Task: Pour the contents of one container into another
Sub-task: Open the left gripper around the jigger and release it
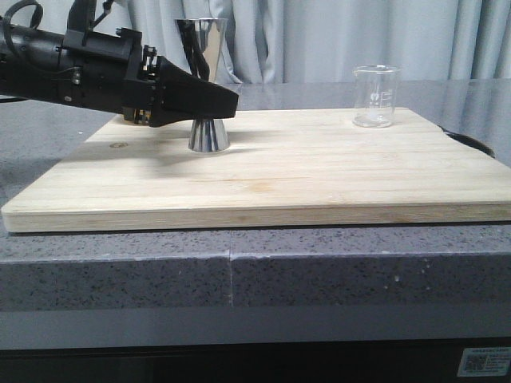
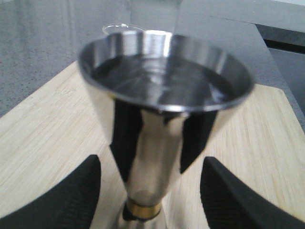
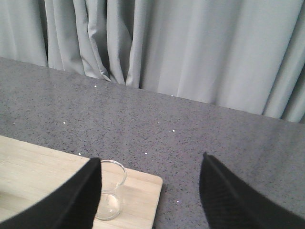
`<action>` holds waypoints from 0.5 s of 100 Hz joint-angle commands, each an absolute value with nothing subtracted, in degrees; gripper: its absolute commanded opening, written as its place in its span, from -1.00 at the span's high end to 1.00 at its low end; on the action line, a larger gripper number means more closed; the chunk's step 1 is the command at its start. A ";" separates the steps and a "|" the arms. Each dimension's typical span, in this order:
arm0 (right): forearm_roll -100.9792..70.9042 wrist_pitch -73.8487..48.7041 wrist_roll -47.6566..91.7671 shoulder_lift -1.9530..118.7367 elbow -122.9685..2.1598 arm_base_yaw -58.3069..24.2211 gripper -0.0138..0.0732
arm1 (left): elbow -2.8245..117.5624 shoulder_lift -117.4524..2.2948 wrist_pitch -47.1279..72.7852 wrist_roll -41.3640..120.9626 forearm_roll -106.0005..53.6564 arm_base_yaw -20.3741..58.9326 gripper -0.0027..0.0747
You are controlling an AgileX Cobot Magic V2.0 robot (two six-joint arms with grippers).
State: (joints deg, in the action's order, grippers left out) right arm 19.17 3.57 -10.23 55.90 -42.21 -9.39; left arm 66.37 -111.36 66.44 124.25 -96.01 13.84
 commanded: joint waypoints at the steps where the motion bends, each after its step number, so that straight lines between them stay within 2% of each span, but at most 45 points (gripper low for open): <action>1: 19.09 7.22 -10.15 54.79 -43.38 -9.35 -0.25 | 67.77 -108.76 71.61 122.85 -99.05 13.71 -0.22; 50: 19.09 7.22 -10.15 54.79 -43.38 -9.35 -0.25 | 67.77 -108.65 71.61 118.98 -95.75 13.71 -0.27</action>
